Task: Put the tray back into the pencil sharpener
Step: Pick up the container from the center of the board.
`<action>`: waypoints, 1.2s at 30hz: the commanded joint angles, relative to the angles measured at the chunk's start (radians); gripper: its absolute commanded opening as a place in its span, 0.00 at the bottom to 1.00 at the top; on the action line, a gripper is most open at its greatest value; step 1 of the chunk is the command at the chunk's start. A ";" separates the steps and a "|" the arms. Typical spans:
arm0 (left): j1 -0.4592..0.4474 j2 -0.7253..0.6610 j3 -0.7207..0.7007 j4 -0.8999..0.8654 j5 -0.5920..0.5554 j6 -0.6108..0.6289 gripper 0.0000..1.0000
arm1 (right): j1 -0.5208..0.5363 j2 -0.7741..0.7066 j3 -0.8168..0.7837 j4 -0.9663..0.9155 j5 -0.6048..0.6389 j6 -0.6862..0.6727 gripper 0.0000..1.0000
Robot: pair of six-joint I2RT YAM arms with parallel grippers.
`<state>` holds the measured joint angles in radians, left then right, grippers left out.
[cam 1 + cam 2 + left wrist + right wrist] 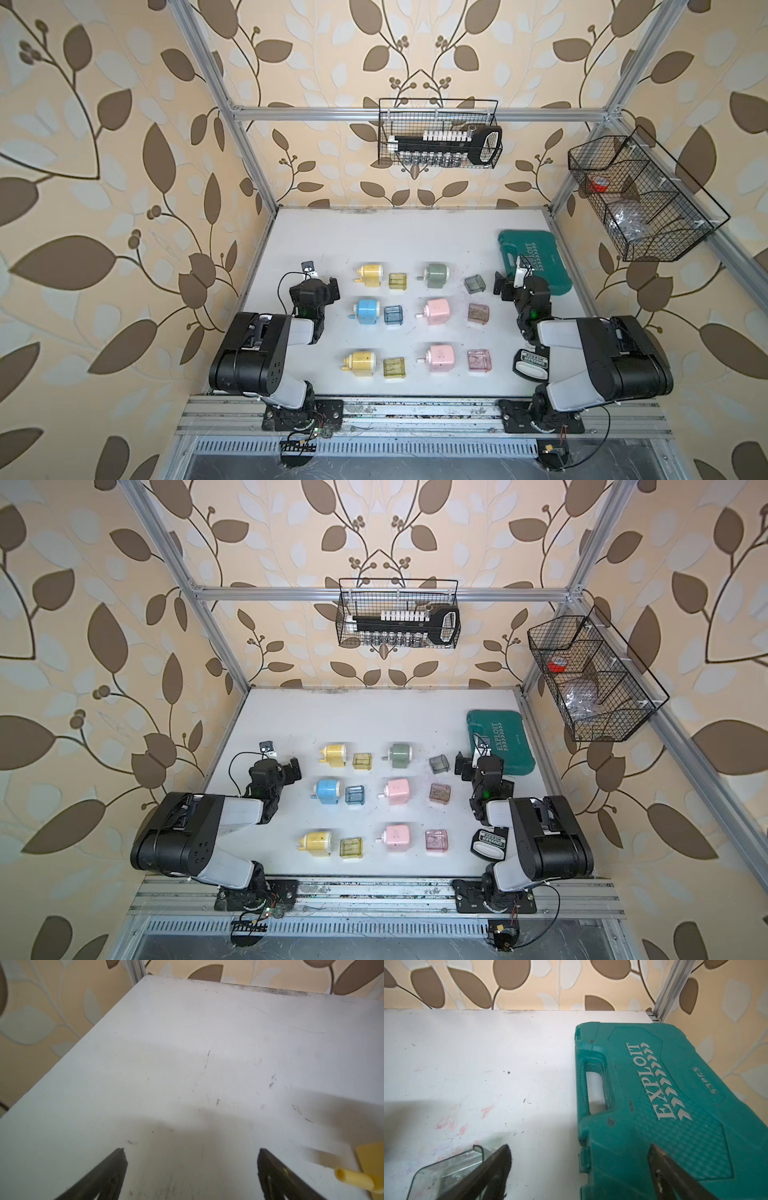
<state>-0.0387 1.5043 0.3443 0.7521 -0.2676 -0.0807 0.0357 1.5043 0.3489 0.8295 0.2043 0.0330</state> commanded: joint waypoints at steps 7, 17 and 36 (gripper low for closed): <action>-0.003 -0.018 0.017 0.021 0.008 0.012 0.99 | -0.003 0.002 0.019 -0.004 -0.017 0.001 0.99; -0.003 -0.018 0.018 0.020 0.009 0.012 0.99 | -0.003 0.001 0.019 -0.004 -0.017 0.001 0.99; -0.020 -0.152 0.144 -0.276 0.000 0.029 0.99 | 0.001 -0.143 0.062 -0.188 0.025 0.008 0.99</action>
<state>-0.0433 1.4712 0.3698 0.6598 -0.2687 -0.0761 0.0364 1.4624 0.3534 0.7776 0.2043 0.0334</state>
